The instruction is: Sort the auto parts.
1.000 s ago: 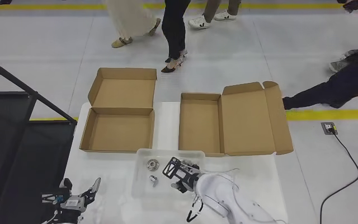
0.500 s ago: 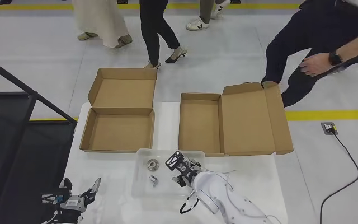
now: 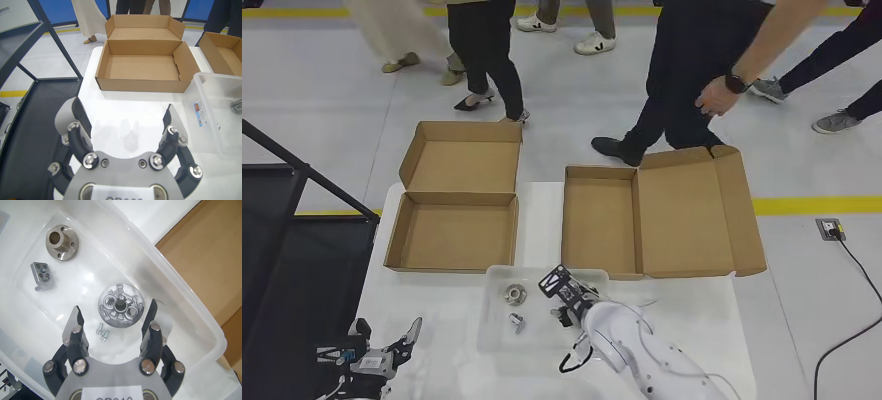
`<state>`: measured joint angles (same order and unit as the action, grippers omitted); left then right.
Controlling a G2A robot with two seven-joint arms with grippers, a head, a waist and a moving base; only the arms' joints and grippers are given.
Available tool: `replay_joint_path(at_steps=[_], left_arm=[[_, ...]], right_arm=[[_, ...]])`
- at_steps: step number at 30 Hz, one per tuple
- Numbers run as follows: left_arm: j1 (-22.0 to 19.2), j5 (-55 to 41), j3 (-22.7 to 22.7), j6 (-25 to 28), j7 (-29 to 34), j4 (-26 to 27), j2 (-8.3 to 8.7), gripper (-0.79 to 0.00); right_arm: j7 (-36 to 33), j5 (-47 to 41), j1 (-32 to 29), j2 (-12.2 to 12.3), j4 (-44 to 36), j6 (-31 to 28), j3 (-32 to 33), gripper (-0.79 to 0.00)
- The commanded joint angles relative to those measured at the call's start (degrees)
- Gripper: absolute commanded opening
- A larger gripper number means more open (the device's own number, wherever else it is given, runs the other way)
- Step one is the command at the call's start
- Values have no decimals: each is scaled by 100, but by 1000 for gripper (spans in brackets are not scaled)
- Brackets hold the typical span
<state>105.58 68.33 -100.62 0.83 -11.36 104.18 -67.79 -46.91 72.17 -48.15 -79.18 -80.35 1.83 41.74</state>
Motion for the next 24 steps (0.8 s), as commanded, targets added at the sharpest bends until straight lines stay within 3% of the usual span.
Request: replay_joint_path(at_steps=[1, 6, 9, 12, 17, 24], left_arm=[[0, 0, 0, 0, 0, 0, 0, 0], [0, 0, 0, 0, 0, 0, 0, 0], [0, 0, 0, 0, 0, 0, 0, 0], [0, 0, 0, 0, 0, 0, 0, 0], [0, 0, 0, 0, 0, 0, 0, 0], [0, 0, 0, 0, 0, 0, 0, 0]], right_arm=[[28, 21, 3, -21, 34, 1, 6, -419], [144, 46, 14, -57, 175, -15, 75, -449], [180, 39, 30, -82, 251, -46, 105, -529], [269, 29, 11, -97, 232, -94, 154, -785], [507, -97, -255, -17, -278, -560, 430, -785], [449, 95, -936, 244, -1757, -1329, 1153, -785]])
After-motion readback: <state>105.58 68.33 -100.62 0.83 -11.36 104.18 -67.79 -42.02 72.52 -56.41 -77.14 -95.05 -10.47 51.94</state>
